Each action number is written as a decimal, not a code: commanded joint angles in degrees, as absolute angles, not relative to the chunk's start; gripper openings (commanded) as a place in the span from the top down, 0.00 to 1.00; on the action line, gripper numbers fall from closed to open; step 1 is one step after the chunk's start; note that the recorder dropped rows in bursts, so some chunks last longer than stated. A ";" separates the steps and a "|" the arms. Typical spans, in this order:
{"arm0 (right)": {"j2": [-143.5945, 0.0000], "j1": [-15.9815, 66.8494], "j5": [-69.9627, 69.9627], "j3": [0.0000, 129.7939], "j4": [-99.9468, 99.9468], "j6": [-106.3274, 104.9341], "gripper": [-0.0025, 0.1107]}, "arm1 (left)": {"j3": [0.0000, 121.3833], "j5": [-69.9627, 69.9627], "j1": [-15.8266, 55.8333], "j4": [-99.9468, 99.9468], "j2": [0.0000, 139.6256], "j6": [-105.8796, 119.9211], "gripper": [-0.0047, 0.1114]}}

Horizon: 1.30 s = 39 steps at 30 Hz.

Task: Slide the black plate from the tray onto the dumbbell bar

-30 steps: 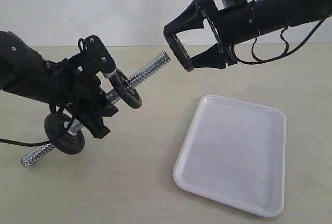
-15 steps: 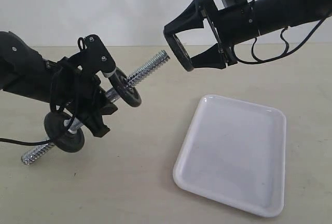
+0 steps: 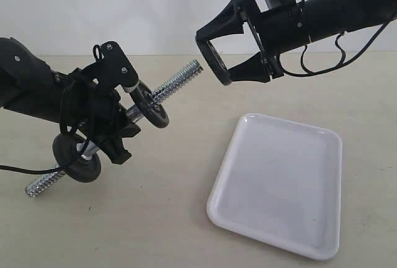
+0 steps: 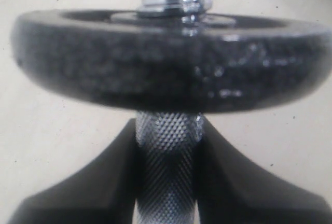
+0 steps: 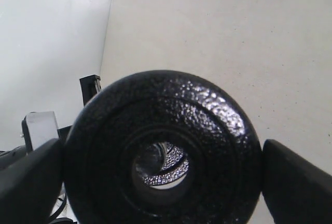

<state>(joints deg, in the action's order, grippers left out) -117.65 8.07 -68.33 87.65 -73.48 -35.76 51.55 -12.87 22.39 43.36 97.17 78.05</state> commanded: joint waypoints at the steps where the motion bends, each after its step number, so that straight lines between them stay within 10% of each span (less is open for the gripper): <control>1: -116.46 8.02 -69.96 88.39 -77.57 -35.88 0.98 | 53.39 -5.81 22.54 45.17 94.67 78.50 0.92; 39: -116.46 15.27 -69.96 88.39 -78.10 -34.63 0.98 | 53.39 -5.71 22.54 45.17 94.67 78.50 0.92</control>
<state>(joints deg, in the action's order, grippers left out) -117.65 13.61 -65.46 87.65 -73.08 -34.83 51.55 -12.74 22.39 43.24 97.17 78.37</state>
